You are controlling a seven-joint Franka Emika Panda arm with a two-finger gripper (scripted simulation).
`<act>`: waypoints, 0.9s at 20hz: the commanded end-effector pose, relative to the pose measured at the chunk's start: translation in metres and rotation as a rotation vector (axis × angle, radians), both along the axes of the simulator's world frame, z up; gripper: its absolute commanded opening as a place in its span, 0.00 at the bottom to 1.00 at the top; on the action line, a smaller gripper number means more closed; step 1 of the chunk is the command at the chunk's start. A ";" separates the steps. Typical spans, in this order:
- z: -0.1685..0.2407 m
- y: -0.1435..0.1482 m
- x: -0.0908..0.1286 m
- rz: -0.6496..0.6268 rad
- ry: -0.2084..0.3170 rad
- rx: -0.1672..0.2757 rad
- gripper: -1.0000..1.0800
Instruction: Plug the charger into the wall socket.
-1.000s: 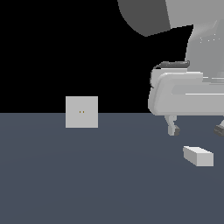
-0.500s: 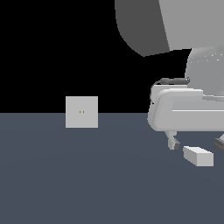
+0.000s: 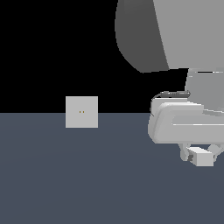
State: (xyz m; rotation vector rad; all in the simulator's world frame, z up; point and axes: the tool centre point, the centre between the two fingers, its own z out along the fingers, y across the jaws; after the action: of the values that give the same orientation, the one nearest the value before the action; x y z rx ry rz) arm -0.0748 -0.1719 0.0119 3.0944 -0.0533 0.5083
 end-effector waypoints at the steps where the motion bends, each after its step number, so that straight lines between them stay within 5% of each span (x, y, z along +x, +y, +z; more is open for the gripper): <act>1: 0.000 0.000 0.000 0.000 -0.001 0.000 0.00; 18: 0.006 0.018 0.004 0.002 -0.002 0.000 0.00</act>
State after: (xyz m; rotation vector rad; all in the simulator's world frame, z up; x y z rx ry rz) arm -0.0722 -0.1594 0.0161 3.0938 -0.0533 0.5095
